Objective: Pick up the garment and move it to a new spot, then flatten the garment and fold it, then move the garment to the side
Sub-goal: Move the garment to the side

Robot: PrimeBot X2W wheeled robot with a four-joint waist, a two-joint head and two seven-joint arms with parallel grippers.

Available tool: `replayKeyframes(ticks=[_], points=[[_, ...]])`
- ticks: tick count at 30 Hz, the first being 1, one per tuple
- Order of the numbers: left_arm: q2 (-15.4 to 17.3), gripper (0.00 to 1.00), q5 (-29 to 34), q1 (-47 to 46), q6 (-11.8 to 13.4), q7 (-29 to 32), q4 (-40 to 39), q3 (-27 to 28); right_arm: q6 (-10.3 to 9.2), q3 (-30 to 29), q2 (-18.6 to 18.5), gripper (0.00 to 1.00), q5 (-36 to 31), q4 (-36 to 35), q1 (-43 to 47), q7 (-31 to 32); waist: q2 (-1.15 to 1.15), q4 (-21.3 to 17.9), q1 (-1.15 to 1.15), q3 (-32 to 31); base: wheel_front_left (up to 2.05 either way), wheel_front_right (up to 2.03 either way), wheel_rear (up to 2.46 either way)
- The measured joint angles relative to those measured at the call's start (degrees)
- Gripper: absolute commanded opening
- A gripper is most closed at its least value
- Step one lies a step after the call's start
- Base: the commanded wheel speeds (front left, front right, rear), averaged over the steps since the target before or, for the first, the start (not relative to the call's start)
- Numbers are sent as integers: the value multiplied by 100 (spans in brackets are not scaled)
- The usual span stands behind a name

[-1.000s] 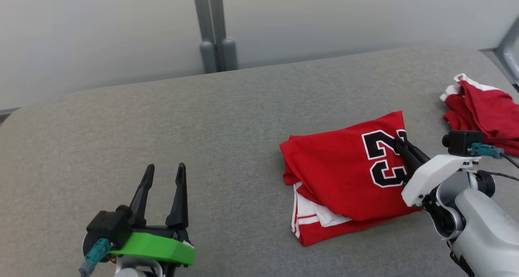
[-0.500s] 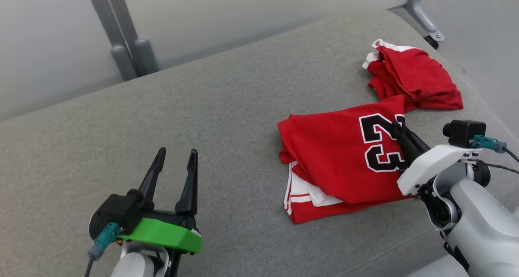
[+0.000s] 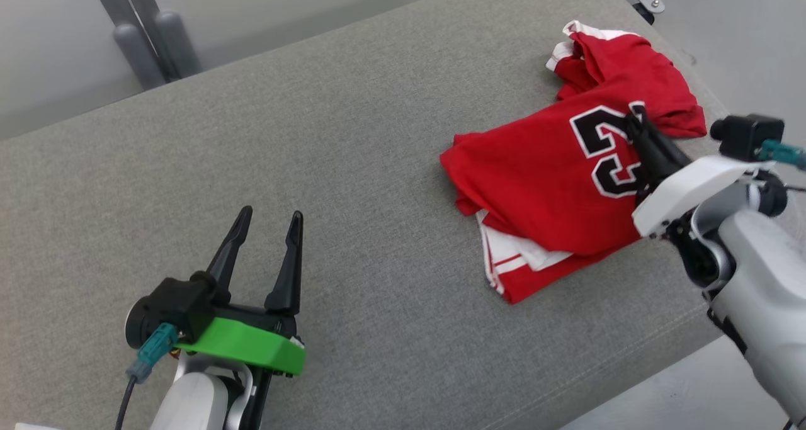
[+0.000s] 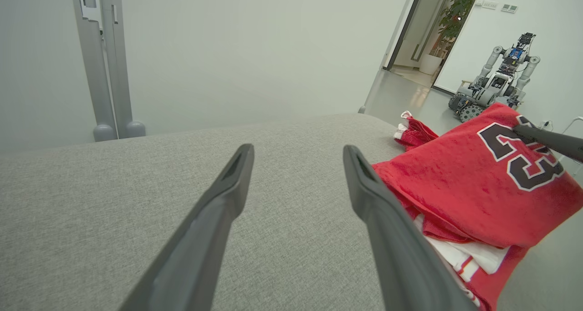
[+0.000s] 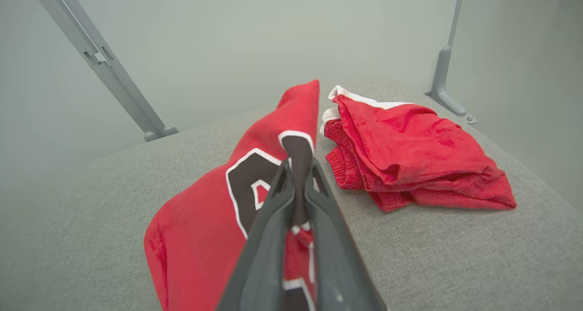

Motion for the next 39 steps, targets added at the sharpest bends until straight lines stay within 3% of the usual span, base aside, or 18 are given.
replayKeyframes(ticks=[16, 22, 28, 29, 30, 31, 39], points=[[291, 100, 202, -598, 0, 396, -464, -151, 0, 276, -1466, 0, 314, 479, -1616, -43, 0, 461, 0, 1248, 0, 0, 0], [339, 100, 226, -728, 16, 426, -549, -177, 1, 370, -1962, 0, 100, 1263, -2048, -97, 0, 742, 0, 1692, 0, 0, 0], [339, 100, 222, -829, 40, 369, -532, -188, 3, 248, -1917, 0, -339, 2621, -2483, -201, 0, 1065, 0, 1943, 0, 0, 0], [330, 100, 220, -844, 42, 352, -522, -200, 2, 227, -1859, 13, -379, 2841, -2522, -203, 0, 1122, 0, 1971, 0, 0, 0], [328, 100, 211, -848, 42, 335, -511, -197, 2, 222, -1798, 39, -398, 2960, -2557, -209, 0, 1165, 0, 1990, 0, 0, 0], [327, 100, 199, -853, 45, 321, -498, -190, 2, 212, -1730, 100, -443, 3110, -2590, -236, 0, 1215, 0, 2010, 0, 0, 0], [310, 100, 130, -853, 78, 145, -332, -154, 2, 87, -1595, 100, -982, 3666, -2880, -447, 0, 1410, 0, 1891, 0, 0, 0]])
